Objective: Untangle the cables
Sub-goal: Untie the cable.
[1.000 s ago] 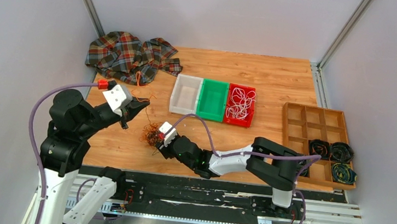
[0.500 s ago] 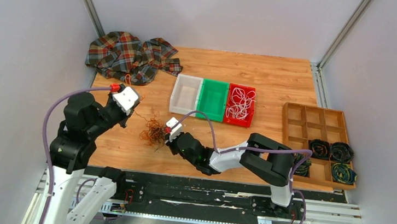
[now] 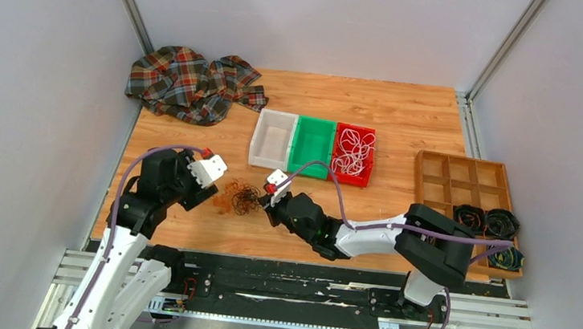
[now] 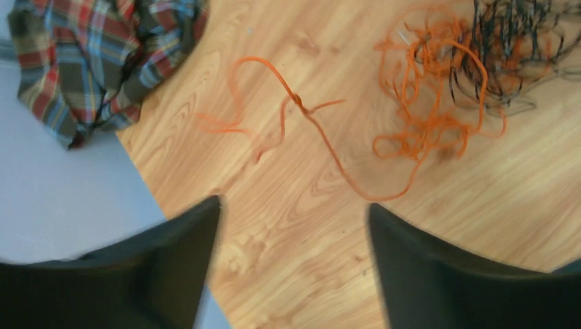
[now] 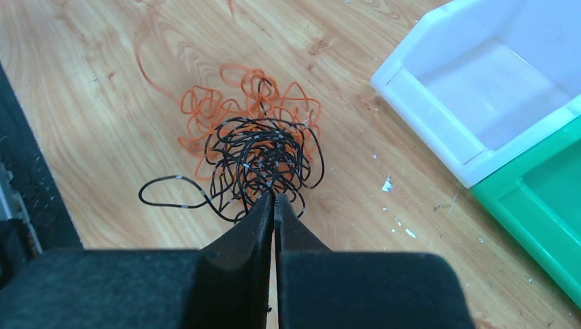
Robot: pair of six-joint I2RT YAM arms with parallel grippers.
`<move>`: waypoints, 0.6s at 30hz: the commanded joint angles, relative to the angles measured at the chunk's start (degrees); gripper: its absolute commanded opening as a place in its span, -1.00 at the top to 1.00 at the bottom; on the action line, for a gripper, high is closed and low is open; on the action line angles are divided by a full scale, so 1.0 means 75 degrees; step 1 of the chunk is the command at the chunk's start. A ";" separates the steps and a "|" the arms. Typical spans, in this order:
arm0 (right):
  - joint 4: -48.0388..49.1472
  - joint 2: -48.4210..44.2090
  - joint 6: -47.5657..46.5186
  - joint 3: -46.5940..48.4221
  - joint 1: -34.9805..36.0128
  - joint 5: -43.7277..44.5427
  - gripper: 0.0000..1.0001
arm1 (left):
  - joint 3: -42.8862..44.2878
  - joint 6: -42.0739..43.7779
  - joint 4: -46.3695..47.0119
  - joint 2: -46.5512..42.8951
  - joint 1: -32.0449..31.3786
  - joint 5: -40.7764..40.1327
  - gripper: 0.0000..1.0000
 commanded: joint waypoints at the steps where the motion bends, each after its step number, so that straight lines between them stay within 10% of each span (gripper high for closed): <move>1: -0.0205 -0.0457 -0.0073 -0.0305 -0.0053 -0.0640 0.99 | 0.0143 0.0365 -0.0618 0.0189 0.0024 0.0376 -0.88; 10: 0.0035 -0.0960 0.0131 -0.0264 -0.0245 -0.1942 0.99 | 0.1845 0.0530 -0.2046 0.1188 0.0018 0.5030 -0.89; 18: 0.0347 -0.1505 0.0640 0.0023 -0.0533 -0.3196 0.99 | 0.1845 0.0434 -0.2104 0.2217 -0.0263 0.5840 -0.36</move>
